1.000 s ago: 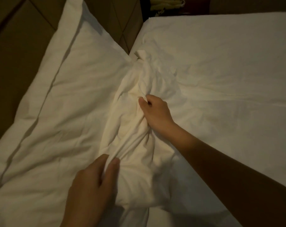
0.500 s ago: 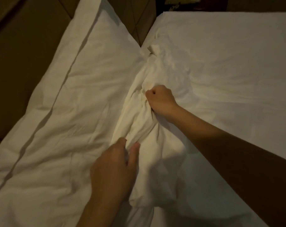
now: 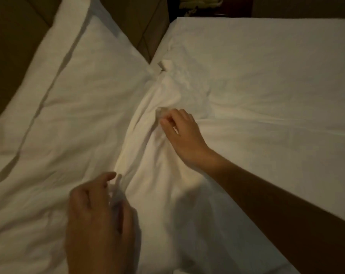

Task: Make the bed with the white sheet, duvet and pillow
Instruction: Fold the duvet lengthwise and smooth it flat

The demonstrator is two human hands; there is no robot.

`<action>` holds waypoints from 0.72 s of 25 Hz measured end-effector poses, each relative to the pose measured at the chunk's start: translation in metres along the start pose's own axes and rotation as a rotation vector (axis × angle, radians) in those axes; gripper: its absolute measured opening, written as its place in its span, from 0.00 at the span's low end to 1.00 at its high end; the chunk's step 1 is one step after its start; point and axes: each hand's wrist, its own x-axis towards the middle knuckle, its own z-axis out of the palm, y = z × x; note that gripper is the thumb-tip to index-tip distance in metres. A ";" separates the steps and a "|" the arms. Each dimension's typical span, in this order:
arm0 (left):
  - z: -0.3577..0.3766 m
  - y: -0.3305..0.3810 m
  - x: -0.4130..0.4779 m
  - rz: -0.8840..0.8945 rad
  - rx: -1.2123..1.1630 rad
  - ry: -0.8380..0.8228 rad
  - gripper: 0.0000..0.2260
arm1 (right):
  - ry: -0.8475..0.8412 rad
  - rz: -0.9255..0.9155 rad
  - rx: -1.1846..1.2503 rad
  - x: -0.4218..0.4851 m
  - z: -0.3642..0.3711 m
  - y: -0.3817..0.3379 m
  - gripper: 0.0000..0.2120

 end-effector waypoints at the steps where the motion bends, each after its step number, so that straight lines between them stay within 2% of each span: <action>1: 0.002 0.018 0.004 0.179 -0.038 0.080 0.17 | 0.064 0.009 -0.107 -0.012 -0.008 0.016 0.15; 2: 0.008 0.038 0.009 0.345 -0.086 0.090 0.17 | 0.077 0.043 -0.209 -0.024 -0.015 0.031 0.22; 4: 0.044 0.087 0.040 0.575 -0.103 -0.036 0.16 | -0.051 0.142 -0.408 -0.039 -0.024 0.064 0.30; 6: 0.104 0.124 0.091 0.644 0.172 -0.233 0.17 | -0.192 0.207 -0.534 -0.045 -0.026 0.095 0.29; 8: 0.157 0.119 0.142 0.704 0.537 -0.389 0.21 | -0.157 0.217 -0.622 -0.057 -0.024 0.123 0.29; 10: 0.186 0.089 0.159 0.707 0.765 -0.400 0.27 | -0.106 0.297 -0.723 -0.072 -0.029 0.154 0.32; 12: 0.201 0.075 0.156 0.693 0.872 -0.360 0.33 | -0.102 0.377 -0.781 -0.083 -0.041 0.185 0.37; 14: 0.212 0.085 0.151 0.658 0.856 -0.272 0.35 | -0.021 0.331 -0.811 -0.081 -0.051 0.194 0.37; 15: 0.217 0.095 0.148 0.695 0.764 -0.216 0.33 | 0.003 0.284 -0.824 -0.077 -0.051 0.195 0.35; 16: 0.223 0.102 0.142 0.775 0.642 -0.199 0.31 | 0.017 0.211 -0.844 -0.071 -0.052 0.198 0.32; 18: 0.239 0.099 0.122 1.045 0.589 -0.330 0.27 | 0.056 0.048 -0.905 -0.069 -0.050 0.214 0.27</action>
